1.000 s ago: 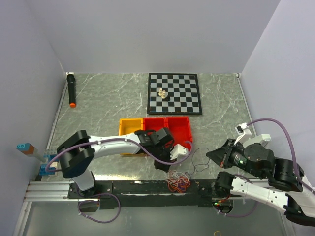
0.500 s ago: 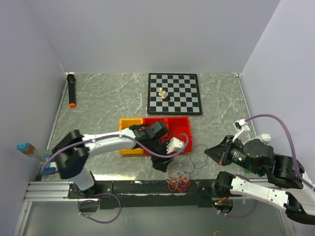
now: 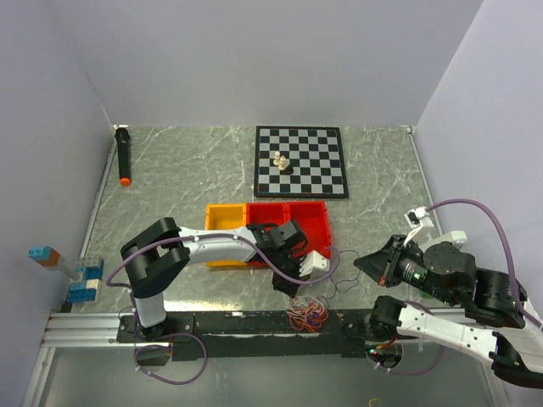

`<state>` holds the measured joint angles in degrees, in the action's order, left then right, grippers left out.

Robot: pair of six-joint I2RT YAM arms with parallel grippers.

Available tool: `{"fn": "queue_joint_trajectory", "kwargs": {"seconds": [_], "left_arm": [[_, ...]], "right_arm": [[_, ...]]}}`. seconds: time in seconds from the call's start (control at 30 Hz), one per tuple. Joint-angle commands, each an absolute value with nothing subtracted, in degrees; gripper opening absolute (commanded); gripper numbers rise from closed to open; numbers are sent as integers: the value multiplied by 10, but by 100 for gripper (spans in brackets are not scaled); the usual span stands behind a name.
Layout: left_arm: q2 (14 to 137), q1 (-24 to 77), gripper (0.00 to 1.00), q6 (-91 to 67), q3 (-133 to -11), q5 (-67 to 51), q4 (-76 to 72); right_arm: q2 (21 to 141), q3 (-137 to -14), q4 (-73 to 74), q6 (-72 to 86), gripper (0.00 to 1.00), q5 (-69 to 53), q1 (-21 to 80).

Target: Untangle the cables

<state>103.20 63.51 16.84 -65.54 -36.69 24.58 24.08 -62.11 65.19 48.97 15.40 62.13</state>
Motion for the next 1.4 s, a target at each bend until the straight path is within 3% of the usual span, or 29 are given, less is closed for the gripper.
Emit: {"fn": "queue_joint_trajectory", "kwargs": {"seconds": [0.0, 0.73, 0.83, 0.97, 1.03, 1.37], "left_arm": [[992, 640, 1, 192, -628, -365, 246], [632, 483, 1, 303, -486, -296, 469], [620, 479, 14, 261, -492, -324, 431], [675, 482, 52, 207, -518, -377, 361], [709, 500, 61, 186, -538, -387, 331], [913, 619, 63, 139, -630, -416, 258]], "right_arm": [[245, -644, 630, 477, 0, 155, 626], [316, -753, 621, 422, 0, 177, 626], [333, -758, 605, 416, 0, 164, 626], [344, -741, 595, 424, 0, 156, 626], [333, -716, 586, 431, 0, 156, 626], [301, -679, 582, 446, 0, 159, 626]]}}
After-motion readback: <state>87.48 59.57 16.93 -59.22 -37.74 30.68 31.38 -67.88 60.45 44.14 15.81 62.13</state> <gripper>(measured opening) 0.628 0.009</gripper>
